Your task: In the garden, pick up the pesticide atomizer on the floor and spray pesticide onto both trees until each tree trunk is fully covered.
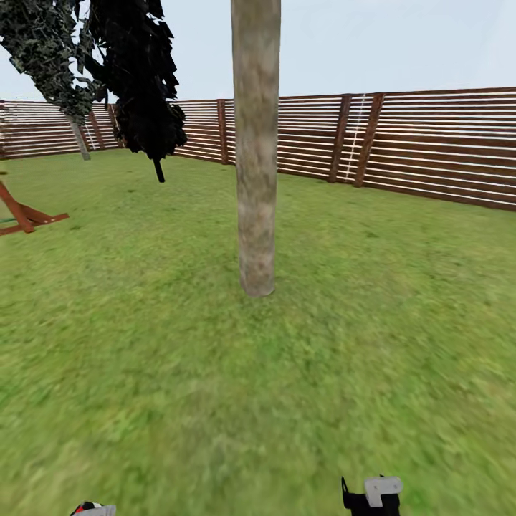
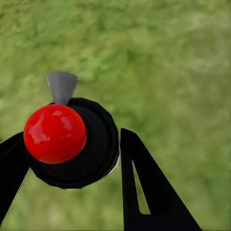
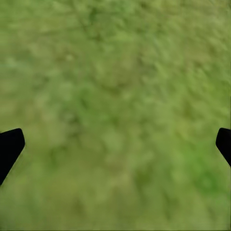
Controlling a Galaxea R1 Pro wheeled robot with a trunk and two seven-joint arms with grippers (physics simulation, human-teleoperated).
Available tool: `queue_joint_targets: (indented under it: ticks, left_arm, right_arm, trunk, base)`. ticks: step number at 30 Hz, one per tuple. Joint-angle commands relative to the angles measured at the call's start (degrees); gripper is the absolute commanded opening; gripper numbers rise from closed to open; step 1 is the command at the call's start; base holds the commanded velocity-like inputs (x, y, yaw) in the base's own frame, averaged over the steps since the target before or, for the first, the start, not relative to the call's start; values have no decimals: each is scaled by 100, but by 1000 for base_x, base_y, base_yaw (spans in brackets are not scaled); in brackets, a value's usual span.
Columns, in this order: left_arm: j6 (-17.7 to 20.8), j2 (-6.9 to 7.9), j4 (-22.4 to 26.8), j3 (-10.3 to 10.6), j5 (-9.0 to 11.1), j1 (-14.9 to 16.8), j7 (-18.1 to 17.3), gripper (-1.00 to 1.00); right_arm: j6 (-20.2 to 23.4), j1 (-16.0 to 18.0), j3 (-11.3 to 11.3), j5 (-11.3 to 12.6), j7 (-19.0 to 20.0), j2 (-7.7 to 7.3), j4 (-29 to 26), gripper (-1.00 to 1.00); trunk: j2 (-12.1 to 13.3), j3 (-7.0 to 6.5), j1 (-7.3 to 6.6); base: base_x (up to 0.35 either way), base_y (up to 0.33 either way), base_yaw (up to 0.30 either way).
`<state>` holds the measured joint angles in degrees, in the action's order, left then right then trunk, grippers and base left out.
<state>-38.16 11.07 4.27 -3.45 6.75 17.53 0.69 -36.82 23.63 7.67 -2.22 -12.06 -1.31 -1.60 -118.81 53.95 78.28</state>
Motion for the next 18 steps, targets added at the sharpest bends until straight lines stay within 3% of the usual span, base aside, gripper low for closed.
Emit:
queue_joint_targets:
  ticks: [1,7,18]
  left_arm:
    - [-16,-1,-5,-33,-7,5,-8,-100]
    - [-19,0,-5,-33,-7,5,-8,-100]
    - [-22,-3,1,-33,-7,5,-4,-100]
  right_arm:
    - [-1,2,44,-24,-59,-1,0,100]
    - [-1,2,43,-24,-59,-3,-1,100]
    - [-1,2,42,-24,-75,2,1,100]
  trunk:
    - [-2,5,3]
    - [-2,5,3]
    - [-2,4,3]
  base:
    - [340,0,276]
    - [340,0,224]
    - [340,0,2]
